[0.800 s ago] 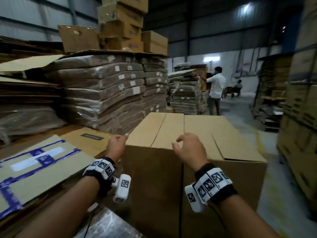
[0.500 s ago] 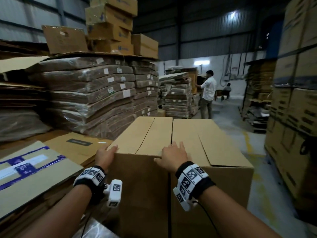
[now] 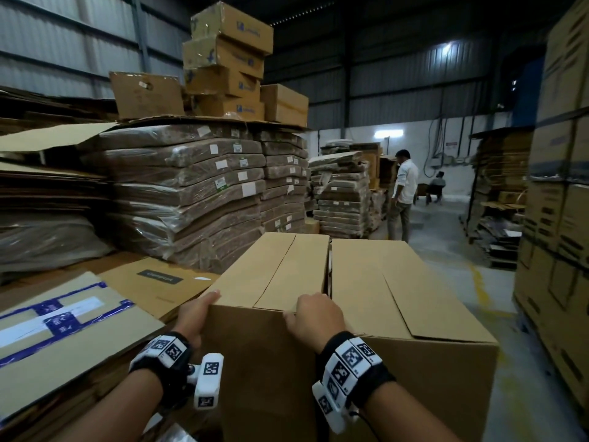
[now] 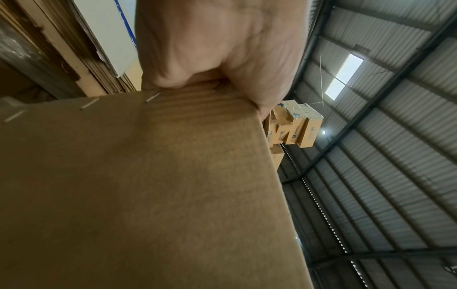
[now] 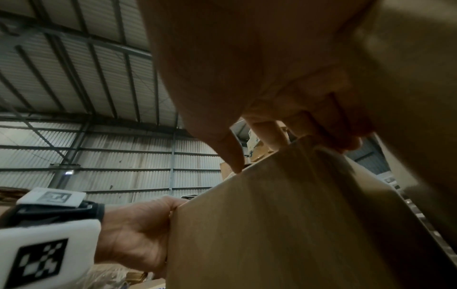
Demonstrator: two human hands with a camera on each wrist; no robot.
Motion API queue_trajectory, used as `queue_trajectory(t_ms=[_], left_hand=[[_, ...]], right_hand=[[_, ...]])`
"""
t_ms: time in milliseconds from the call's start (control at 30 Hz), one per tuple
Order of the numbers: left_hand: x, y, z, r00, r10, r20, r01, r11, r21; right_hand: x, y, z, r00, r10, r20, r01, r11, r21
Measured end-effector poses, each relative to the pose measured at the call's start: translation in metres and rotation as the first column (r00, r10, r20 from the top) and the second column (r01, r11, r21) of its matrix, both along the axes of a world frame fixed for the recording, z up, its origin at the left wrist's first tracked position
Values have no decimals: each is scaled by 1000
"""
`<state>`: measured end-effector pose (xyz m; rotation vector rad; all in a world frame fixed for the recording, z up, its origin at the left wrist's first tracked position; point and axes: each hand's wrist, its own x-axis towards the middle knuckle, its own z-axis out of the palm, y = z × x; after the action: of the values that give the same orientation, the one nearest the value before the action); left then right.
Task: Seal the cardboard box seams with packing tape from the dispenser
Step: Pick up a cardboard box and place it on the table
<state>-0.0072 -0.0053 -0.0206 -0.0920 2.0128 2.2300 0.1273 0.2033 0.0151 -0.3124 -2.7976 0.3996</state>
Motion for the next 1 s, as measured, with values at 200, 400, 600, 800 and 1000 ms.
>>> queue_trajectory(t_ms=[200,400,600,800,1000], left_hand=[[-4,11,-2,999,15,39,-17,999,43],[24,3,25,1000,19,-11,-18,995,101],[43,-23,45,978,154,-140,-129,976,178],[87,-60,45,932,273,-238,-212,944,253],[134,-129,30,884,368,-289,-309,923,231]], right_hand=[[1,-4,25,998,-59,-30,49,959,-279],[12,-7,43,981,-110,-160,35,911,-411],[13,-22,48,900,-148,-410,-98,848,-521],[4,-51,26,831,-154,-534,-337,625,-704],[6,-107,-4,939,8,-344,-322,368,-872]])
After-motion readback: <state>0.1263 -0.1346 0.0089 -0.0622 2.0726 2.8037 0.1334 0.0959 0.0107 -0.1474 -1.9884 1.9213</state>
